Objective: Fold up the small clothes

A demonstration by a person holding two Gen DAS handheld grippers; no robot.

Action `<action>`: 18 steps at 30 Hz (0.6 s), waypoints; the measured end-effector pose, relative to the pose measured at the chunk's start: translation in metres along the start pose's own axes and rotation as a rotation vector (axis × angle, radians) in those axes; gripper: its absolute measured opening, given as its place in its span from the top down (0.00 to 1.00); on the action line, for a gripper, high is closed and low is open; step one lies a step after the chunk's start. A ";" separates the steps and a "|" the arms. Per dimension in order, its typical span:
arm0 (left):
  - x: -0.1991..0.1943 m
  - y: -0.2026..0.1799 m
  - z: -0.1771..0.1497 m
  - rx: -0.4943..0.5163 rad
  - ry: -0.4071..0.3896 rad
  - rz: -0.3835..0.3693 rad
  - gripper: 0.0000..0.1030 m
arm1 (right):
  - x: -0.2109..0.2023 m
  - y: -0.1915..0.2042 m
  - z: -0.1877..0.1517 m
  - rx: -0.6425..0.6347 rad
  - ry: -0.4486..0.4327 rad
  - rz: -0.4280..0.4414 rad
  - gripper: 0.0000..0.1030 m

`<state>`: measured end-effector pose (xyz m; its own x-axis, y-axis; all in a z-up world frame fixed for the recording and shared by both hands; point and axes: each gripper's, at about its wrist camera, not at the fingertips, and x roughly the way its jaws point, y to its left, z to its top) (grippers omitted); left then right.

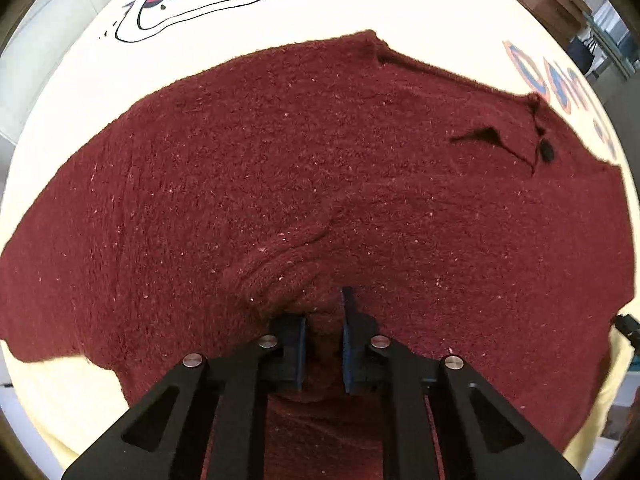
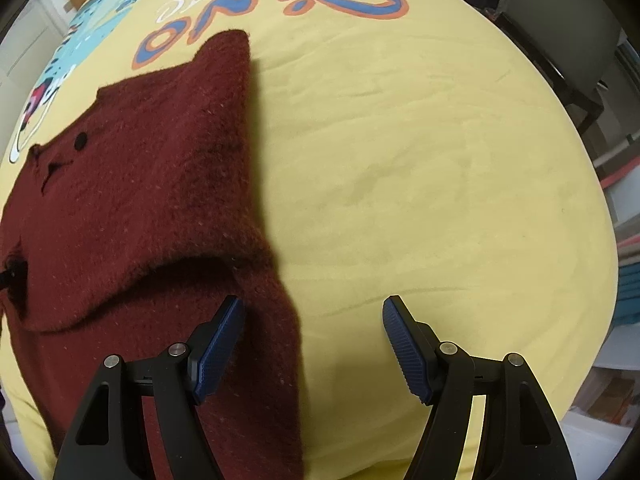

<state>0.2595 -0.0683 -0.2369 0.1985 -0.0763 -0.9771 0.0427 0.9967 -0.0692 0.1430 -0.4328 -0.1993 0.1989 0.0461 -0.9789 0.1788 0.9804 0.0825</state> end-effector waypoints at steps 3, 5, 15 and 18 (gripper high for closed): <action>-0.020 0.016 0.012 -0.032 -0.033 -0.059 0.91 | -0.006 0.003 -0.002 -0.012 -0.010 0.000 0.29; -0.039 0.022 0.022 -0.036 -0.082 -0.068 0.91 | -0.010 0.004 0.001 -0.017 -0.015 0.000 0.29; -0.076 0.083 0.013 -0.022 -0.131 -0.003 0.91 | -0.017 0.004 0.053 0.119 -0.086 0.207 0.29; -0.071 0.098 0.004 -0.036 -0.114 -0.001 0.91 | 0.000 0.018 0.074 0.113 -0.073 0.236 0.29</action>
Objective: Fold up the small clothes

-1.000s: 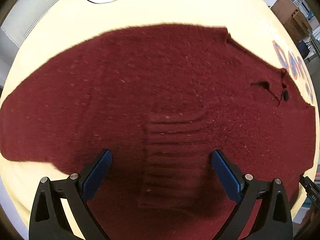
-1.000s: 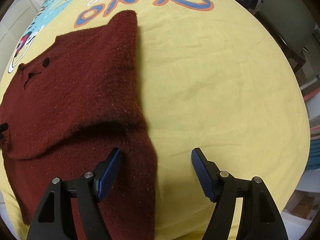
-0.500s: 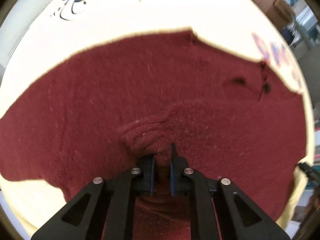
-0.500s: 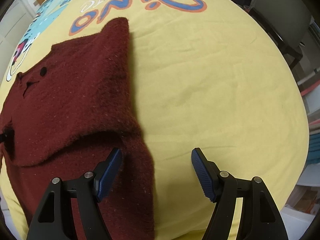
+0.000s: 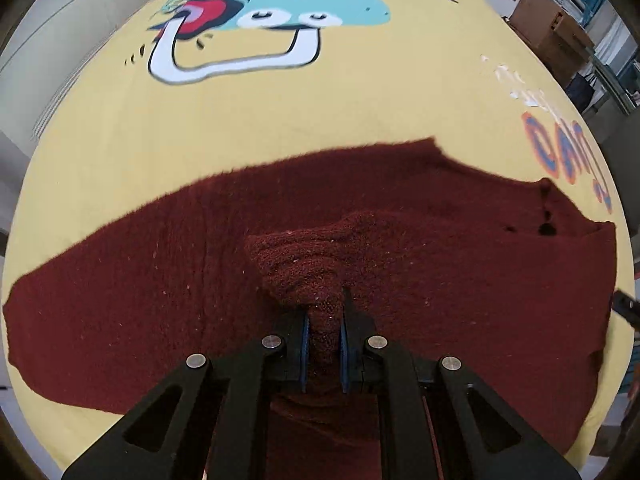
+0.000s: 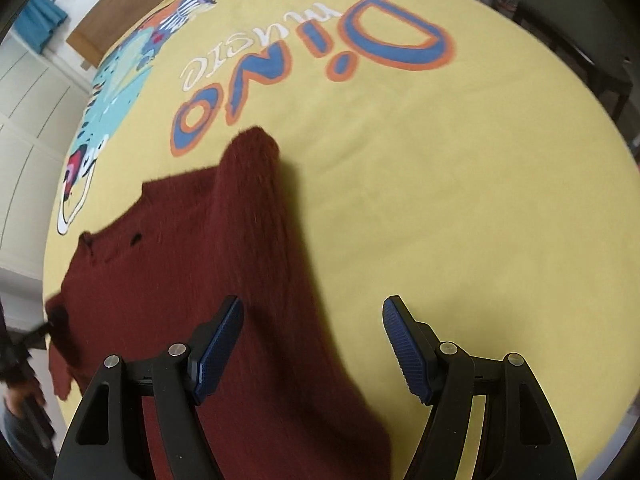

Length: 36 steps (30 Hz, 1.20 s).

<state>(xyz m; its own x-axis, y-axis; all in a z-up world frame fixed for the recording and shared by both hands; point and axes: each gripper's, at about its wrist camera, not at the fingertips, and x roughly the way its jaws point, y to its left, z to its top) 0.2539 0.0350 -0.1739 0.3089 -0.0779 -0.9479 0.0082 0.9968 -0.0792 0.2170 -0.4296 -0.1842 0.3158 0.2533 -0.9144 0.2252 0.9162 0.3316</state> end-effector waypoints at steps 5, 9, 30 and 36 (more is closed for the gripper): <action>-0.002 0.013 0.001 -0.023 0.007 -0.008 0.91 | 0.024 0.012 0.013 0.005 0.028 0.047 0.57; -0.003 0.006 0.006 0.006 -0.014 0.001 0.91 | 0.028 0.021 0.014 -0.033 -0.012 -0.006 0.80; -0.008 0.006 -0.014 -0.002 -0.051 0.099 0.46 | 0.016 0.030 -0.001 -0.091 -0.099 -0.133 0.45; -0.057 -0.007 -0.014 0.026 -0.177 0.062 0.01 | -0.030 0.074 -0.011 -0.224 -0.230 -0.111 0.21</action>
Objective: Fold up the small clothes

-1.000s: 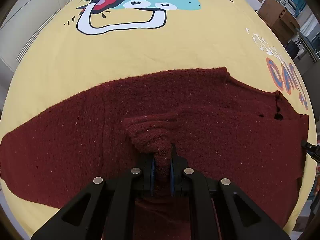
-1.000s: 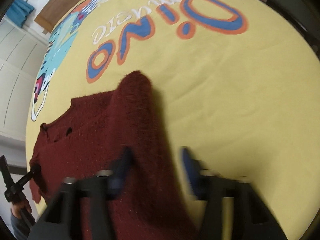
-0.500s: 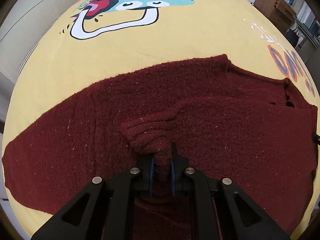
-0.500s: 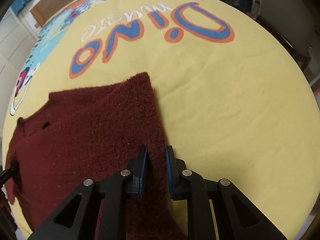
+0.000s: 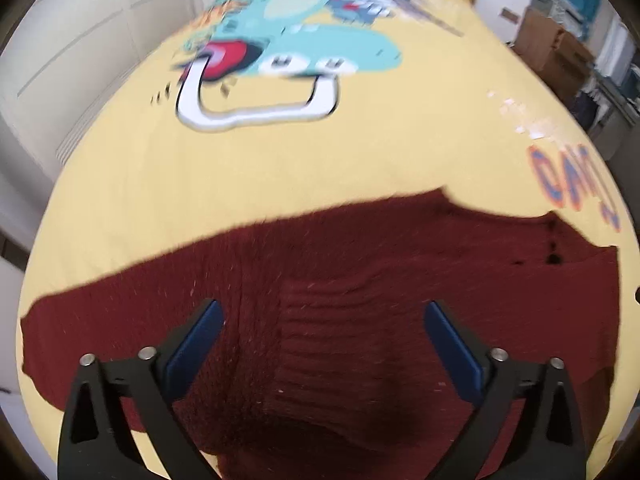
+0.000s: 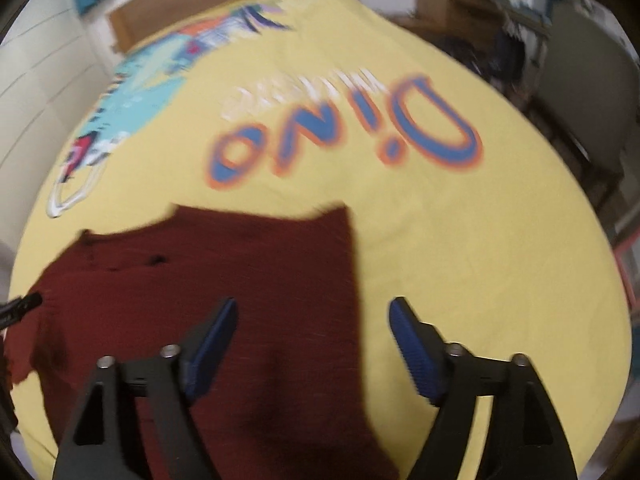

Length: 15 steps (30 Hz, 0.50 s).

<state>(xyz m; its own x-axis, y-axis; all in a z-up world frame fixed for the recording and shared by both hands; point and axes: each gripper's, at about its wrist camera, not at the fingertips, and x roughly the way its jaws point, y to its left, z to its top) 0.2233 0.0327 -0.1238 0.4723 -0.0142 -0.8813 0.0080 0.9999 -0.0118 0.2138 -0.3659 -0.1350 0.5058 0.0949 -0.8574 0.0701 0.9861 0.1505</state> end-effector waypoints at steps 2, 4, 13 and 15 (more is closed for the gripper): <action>-0.013 -0.009 0.002 0.031 -0.025 -0.017 0.01 | -0.017 0.022 0.000 -0.046 -0.061 0.013 0.19; -0.025 -0.023 -0.002 0.065 -0.052 -0.053 0.01 | -0.030 0.048 -0.003 -0.105 -0.120 0.024 0.06; 0.024 -0.076 -0.053 0.247 -0.006 -0.077 0.01 | 0.013 0.130 -0.070 -0.269 -0.053 0.046 0.01; 0.045 -0.075 -0.065 0.237 0.043 -0.072 0.01 | 0.026 0.132 -0.084 -0.280 -0.029 0.026 0.01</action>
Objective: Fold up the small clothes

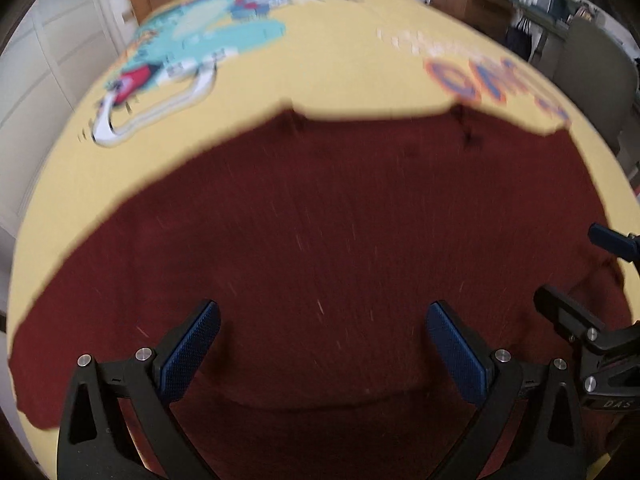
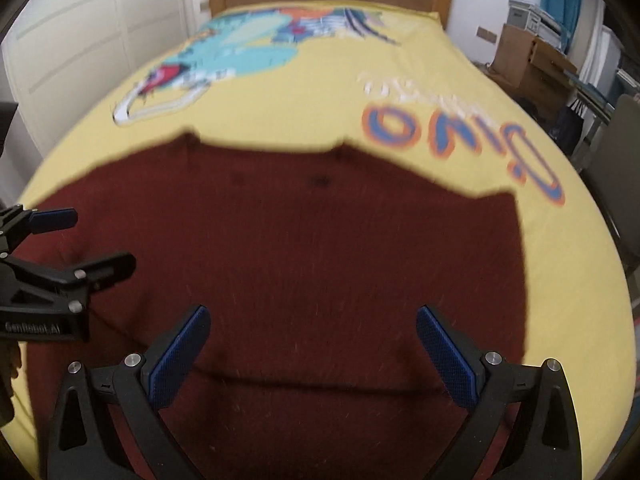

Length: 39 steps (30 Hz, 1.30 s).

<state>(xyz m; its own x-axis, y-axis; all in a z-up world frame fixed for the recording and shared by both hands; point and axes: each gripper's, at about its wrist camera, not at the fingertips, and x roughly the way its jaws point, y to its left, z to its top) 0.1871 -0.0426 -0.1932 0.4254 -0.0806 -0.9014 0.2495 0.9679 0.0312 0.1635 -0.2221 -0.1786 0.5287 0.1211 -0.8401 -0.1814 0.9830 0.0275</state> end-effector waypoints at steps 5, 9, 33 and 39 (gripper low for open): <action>0.006 0.004 -0.020 -0.029 -0.013 -0.012 0.01 | 0.019 -0.026 -0.028 0.036 0.040 -0.049 0.01; 0.002 0.010 -0.024 -0.043 -0.008 -0.031 0.01 | 0.013 -0.053 -0.031 0.029 0.024 -0.108 0.01; -0.037 0.039 -0.027 -0.180 -0.011 -0.035 0.01 | -0.023 -0.092 -0.054 0.148 0.123 -0.068 0.00; -0.081 0.098 -0.043 -0.336 -0.074 -0.009 0.01 | -0.050 -0.080 -0.076 0.129 0.127 -0.100 0.00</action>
<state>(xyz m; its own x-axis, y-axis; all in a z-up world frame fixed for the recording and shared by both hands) 0.1398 0.0693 -0.1359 0.4894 -0.0947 -0.8669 -0.0420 0.9904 -0.1319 0.0885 -0.3177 -0.1798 0.4280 0.0120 -0.9037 -0.0210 0.9998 0.0033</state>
